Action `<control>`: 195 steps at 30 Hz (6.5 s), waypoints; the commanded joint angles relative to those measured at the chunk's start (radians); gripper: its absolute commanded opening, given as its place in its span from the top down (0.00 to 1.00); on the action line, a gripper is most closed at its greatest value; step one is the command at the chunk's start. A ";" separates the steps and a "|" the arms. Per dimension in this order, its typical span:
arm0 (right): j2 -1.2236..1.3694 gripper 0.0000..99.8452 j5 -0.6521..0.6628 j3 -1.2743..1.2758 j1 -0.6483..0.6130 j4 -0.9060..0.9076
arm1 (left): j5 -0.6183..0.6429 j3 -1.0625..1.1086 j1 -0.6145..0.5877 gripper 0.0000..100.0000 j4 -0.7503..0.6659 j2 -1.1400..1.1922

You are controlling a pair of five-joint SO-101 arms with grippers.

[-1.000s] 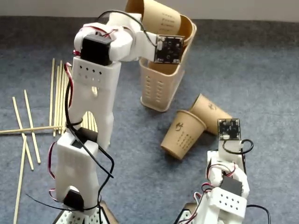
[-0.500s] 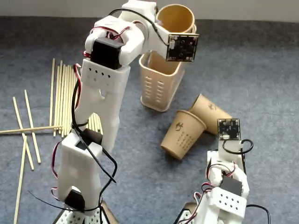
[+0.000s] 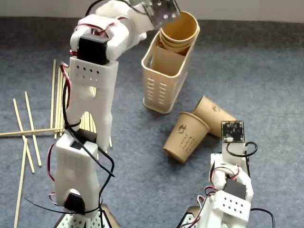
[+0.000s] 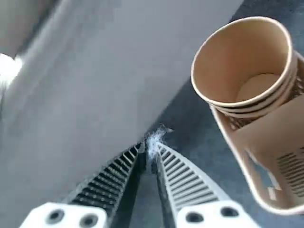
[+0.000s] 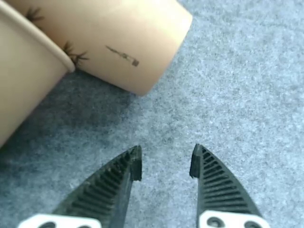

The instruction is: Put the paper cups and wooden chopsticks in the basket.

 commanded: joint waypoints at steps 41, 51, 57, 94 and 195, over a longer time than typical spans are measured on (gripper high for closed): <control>-0.012 0.82 0.087 0.074 -0.007 0.005 | 0.865 0.446 0.048 0.84 -0.072 -0.008; -0.012 0.82 0.087 0.074 -0.007 0.005 | 0.779 0.518 0.059 0.99 -0.020 -0.024; -0.012 0.82 0.087 0.074 -0.008 0.005 | 0.779 0.325 0.085 0.99 0.273 -0.038; -0.012 0.82 0.091 0.074 -0.048 0.007 | 0.858 0.466 0.005 0.84 0.262 -0.308; -0.012 0.82 0.092 0.093 -0.054 0.005 | 0.164 0.699 -0.246 0.79 0.269 -0.532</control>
